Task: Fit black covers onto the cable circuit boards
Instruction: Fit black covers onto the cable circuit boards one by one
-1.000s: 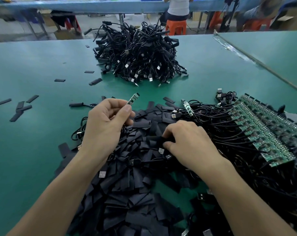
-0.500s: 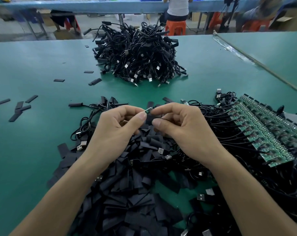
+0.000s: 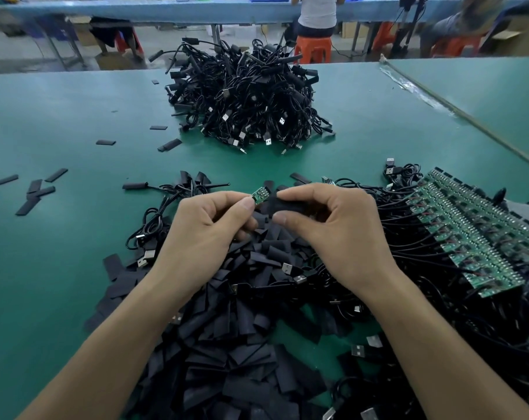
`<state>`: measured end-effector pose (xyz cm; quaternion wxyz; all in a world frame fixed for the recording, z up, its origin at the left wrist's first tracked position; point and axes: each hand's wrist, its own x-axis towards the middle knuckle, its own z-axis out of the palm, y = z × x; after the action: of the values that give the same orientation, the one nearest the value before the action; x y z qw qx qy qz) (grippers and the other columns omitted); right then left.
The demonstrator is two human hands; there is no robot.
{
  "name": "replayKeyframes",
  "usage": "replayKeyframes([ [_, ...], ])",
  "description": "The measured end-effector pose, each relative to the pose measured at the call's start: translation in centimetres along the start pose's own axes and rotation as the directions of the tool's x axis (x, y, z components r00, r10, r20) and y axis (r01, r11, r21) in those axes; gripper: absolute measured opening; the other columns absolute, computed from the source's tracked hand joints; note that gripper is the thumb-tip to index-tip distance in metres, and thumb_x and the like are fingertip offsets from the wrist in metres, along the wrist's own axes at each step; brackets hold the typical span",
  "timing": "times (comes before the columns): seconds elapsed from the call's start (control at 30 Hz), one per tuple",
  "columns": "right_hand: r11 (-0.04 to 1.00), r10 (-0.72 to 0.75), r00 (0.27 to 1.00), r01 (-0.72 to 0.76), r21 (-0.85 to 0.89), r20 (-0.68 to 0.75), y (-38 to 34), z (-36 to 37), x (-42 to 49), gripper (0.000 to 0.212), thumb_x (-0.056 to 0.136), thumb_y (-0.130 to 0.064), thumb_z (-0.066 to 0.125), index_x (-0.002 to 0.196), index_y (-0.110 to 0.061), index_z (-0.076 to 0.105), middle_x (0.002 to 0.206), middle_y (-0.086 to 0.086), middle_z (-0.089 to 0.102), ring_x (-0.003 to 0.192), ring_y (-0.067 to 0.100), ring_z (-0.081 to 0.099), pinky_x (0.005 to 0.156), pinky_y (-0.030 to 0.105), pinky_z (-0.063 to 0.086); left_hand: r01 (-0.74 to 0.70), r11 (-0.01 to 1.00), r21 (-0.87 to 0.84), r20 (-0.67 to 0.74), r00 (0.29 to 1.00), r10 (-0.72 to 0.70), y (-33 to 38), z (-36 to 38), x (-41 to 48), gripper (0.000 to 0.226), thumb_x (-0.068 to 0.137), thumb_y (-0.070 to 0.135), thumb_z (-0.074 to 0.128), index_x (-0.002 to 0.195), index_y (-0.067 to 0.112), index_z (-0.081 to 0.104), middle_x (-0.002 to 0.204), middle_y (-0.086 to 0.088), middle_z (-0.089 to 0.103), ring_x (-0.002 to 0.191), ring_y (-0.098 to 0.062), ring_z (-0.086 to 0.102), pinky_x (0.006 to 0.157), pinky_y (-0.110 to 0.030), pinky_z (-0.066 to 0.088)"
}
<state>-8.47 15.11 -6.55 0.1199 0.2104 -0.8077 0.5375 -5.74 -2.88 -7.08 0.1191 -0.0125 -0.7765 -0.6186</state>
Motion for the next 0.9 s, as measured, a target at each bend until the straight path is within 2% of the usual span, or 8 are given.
replayKeyframes([
  [0.17, 0.997, 0.039, 0.999, -0.037, 0.074, -0.023, 0.6, -0.7, 0.4, 0.025, 0.074, -0.018, 0.086, 0.096, -0.028, 0.078, 0.084, -0.018, 0.075, 0.080, -0.001, 0.070, 0.077, 0.020, 0.056, 0.002, 0.998, 0.056, 0.006, 1.000, -0.003, 0.0, -0.2, 0.1, 0.023, 0.098, 0.019, 0.059, 0.086, 0.029, 0.076, 0.057, 0.011, 0.060, 0.053, -0.005, 0.047, 0.051, -0.012, 0.038],
  [0.33, 0.991, 0.022, 1.000, -0.024, 0.130, 0.020, 0.7, -0.8, 0.5, 0.024, 0.074, -0.016, 0.086, 0.087, -0.034, 0.077, 0.083, -0.017, 0.075, 0.079, 0.002, 0.071, 0.075, 0.018, 0.055, -0.002, 0.999, 0.052, 0.053, 0.999, -0.001, 0.0, -0.2, 0.1, 0.020, 0.091, 0.028, 0.061, 0.084, 0.036, 0.078, 0.054, 0.011, 0.051, 0.055, -0.012, 0.041, 0.051, -0.020, 0.036],
  [0.47, 0.987, 0.010, 0.996, -0.024, 0.157, 0.089, 0.8, -1.1, 0.6, 0.020, 0.072, -0.021, 0.084, 0.087, -0.032, 0.077, 0.082, -0.014, 0.075, 0.076, 0.005, 0.070, 0.073, 0.019, 0.055, 0.009, 0.999, 0.037, 0.072, 0.997, -0.012, 0.1, -0.3, 0.1, 0.021, 0.083, 0.036, 0.058, 0.081, 0.038, 0.078, 0.055, 0.004, 0.044, 0.053, -0.012, 0.038, 0.049, -0.015, 0.034],
  [0.6, 0.992, -0.015, 0.989, -0.004, 0.127, 0.146, 0.9, -1.5, 0.6, 0.024, 0.073, -0.019, 0.085, 0.087, -0.037, 0.076, 0.085, -0.016, 0.075, 0.078, 0.005, 0.070, 0.073, 0.016, 0.054, 0.015, 0.999, 0.039, 0.069, 0.998, -0.017, 0.1, -0.4, 0.1, 0.021, 0.083, 0.036, 0.058, 0.082, 0.035, 0.078, 0.054, 0.009, 0.044, 0.051, -0.004, 0.039, 0.050, -0.011, 0.036],
  [0.8, 0.995, -0.021, 0.991, 0.007, 0.102, 0.136, 0.9, -1.5, 0.6, 0.027, 0.072, -0.017, 0.086, 0.087, -0.038, 0.075, 0.084, -0.018, 0.075, 0.078, 0.006, 0.070, 0.073, 0.016, 0.054, 0.011, 0.999, 0.051, 0.106, 0.994, -0.017, 0.0, -0.3, 0.1, 0.020, 0.083, 0.035, 0.058, 0.082, 0.033, 0.078, 0.057, 0.001, 0.040, 0.052, -0.008, 0.036, 0.050, -0.010, 0.035],
  [0.9, 0.997, -0.031, 0.988, 0.019, 0.081, 0.151, 0.6, -1.5, 0.5, 0.030, 0.071, -0.016, 0.087, 0.090, -0.036, 0.075, 0.087, -0.023, 0.073, 0.079, -0.001, 0.069, 0.073, 0.011, 0.051, 0.010, 0.999, 0.049, 0.115, 0.993, -0.015, -0.2, -0.3, 0.1, 0.020, 0.087, 0.032, 0.059, 0.084, 0.030, 0.078, 0.053, 0.009, 0.044, 0.049, -0.003, 0.038, 0.050, -0.008, 0.034],
])
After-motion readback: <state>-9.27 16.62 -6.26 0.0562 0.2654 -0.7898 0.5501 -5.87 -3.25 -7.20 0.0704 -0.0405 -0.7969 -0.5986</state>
